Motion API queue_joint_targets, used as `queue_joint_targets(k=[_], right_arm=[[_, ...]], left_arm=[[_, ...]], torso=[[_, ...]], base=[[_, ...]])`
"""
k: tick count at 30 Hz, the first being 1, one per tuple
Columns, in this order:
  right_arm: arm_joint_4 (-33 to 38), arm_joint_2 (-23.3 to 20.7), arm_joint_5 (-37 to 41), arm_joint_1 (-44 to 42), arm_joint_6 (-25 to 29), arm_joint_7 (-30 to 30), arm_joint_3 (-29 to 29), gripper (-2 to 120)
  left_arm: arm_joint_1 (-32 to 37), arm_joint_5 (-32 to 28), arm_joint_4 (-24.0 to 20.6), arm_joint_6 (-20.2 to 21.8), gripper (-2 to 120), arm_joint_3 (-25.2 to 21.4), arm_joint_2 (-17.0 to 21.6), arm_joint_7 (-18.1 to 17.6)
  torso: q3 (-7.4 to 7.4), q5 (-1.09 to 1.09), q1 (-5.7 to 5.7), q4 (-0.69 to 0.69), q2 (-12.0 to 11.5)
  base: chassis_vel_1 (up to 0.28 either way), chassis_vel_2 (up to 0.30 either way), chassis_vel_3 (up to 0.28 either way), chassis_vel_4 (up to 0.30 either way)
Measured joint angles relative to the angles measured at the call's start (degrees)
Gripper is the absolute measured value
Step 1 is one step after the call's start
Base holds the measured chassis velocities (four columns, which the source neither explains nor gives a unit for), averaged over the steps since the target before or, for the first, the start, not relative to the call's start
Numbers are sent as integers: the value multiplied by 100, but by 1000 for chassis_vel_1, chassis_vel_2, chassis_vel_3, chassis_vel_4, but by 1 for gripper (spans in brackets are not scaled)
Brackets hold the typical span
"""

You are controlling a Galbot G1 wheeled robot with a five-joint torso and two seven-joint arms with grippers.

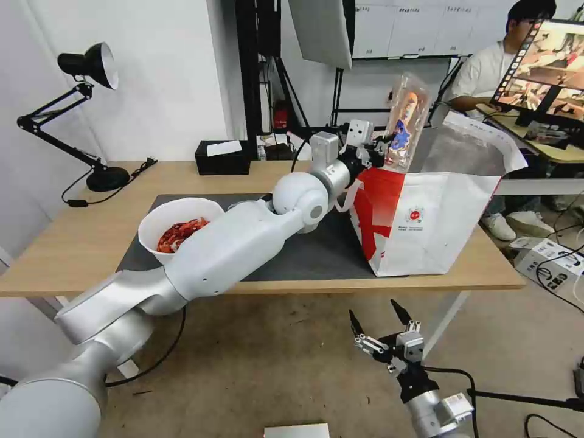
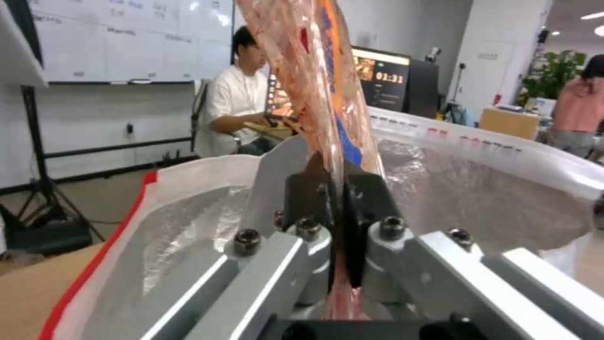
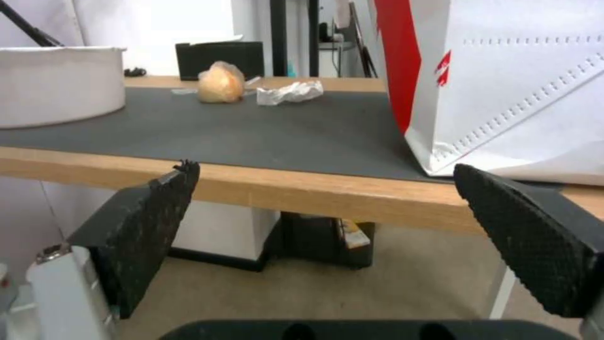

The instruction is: Pick up the trash from the table and place it into the takeout bag.

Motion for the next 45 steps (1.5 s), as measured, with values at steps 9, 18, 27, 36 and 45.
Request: queue_joint_targets(k=[9, 18, 27, 36, 45], right_arm=[[-22, -41, 90, 88, -121, 2, -36, 100], [47, -78, 101, 113, -154, -1, -91, 100], [66, -94, 107, 139, -158, -2, -150, 100], [122, -96, 47, 301, -24, -4, -240, 100], [183, -154, -59, 381, 30, -3, -342, 100]], left_arm=[[12, -231, -90, -1, 39, 2, 61, 55], [119, -612, -364, -30, 73, -232, 292, 40], [668, -594, -735, -412, 99, -567, 891, 25], [2197, 913, -1464, -1040, 100, -1574, 2309, 395], [3868, 1442, -2034, -1125, 100, -3055, 3066, 702]], torso=[[0, 0, 0, 0, 0], [-1, 0, 0, -1, 0], [-1, -1, 0, -2, 0], [-1, -2, 0, 0, 1], [-1, -2, -1, 1, 1]], base=[[0, 0, 0, 0], [0, 0, 0, 0], [0, 0, 0, 0], [0, 0, 0, 0], [0, 0, 0, 0]])
